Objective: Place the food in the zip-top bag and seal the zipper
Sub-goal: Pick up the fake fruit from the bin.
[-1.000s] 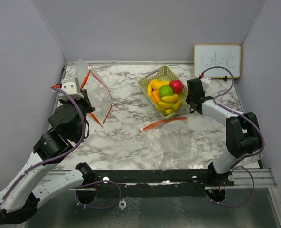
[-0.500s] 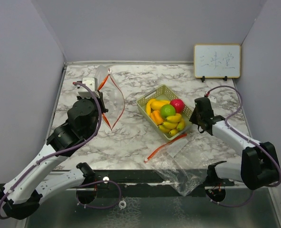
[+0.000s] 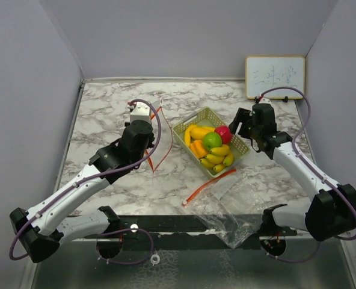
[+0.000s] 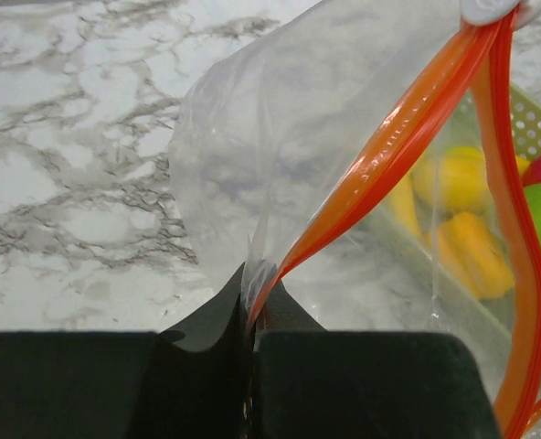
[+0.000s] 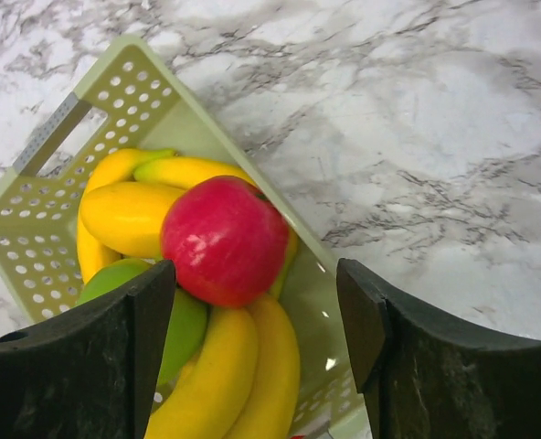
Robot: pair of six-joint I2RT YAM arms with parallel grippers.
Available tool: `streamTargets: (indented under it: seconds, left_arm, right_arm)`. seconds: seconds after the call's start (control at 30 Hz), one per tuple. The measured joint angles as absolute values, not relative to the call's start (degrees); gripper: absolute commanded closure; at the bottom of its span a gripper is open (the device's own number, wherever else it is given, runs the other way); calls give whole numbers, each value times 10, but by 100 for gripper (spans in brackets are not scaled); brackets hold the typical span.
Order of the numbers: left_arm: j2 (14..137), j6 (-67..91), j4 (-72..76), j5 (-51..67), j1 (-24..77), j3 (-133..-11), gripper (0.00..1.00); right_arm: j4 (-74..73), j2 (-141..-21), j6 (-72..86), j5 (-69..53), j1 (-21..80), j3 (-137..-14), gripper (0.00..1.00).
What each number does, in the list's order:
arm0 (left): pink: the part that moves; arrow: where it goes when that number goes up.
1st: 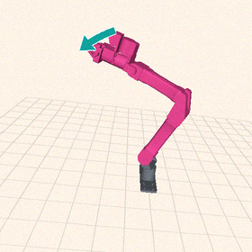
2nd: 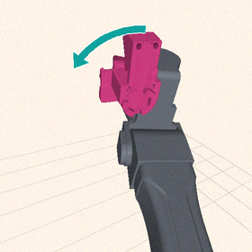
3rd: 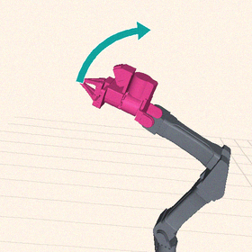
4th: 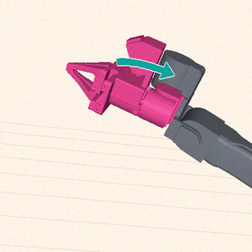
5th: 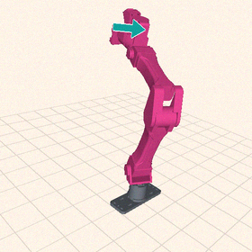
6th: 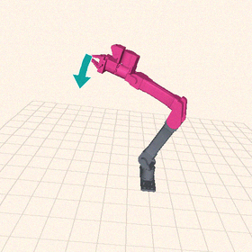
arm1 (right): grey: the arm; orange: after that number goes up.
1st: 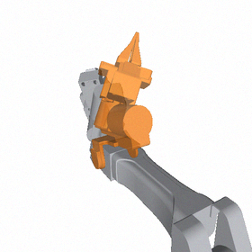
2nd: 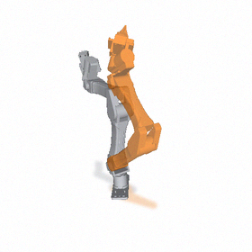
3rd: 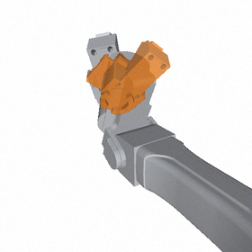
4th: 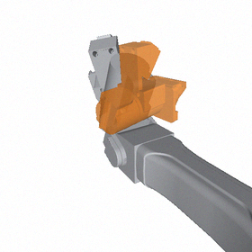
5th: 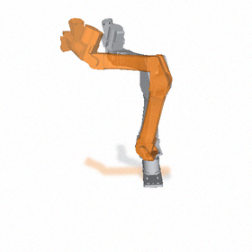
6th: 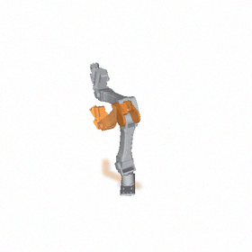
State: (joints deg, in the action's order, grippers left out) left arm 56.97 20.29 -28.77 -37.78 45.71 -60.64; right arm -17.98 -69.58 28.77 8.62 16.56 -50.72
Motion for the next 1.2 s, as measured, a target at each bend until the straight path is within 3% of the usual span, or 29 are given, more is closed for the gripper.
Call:
streamTargets:
  seconds: [0.23,0.6,0.73,0.87,0.93,1.2]
  left_arm:
    - [594,247,-232,-303,457,-523,100]
    - [645,292,-140,-227,457,-479,100]
    - [647,297,-131,-218,457,-478,100]
    - [647,297,-123,-215,457,-478,100]
    - [647,297,-122,-214,457,-478,100]
    - [649,297,-120,-214,457,-478,100]
  right_arm:
    - [-176,-792,260,12,171,-538,19]
    - [-158,-868,246,-2,205,-564,20]
    - [-146,-886,245,-1,211,-564,29]
    - [-144,-886,241,3,215,-564,54]
    - [-144,-886,241,4,215,-564,62]
    - [-147,-848,237,7,216,-557,69]
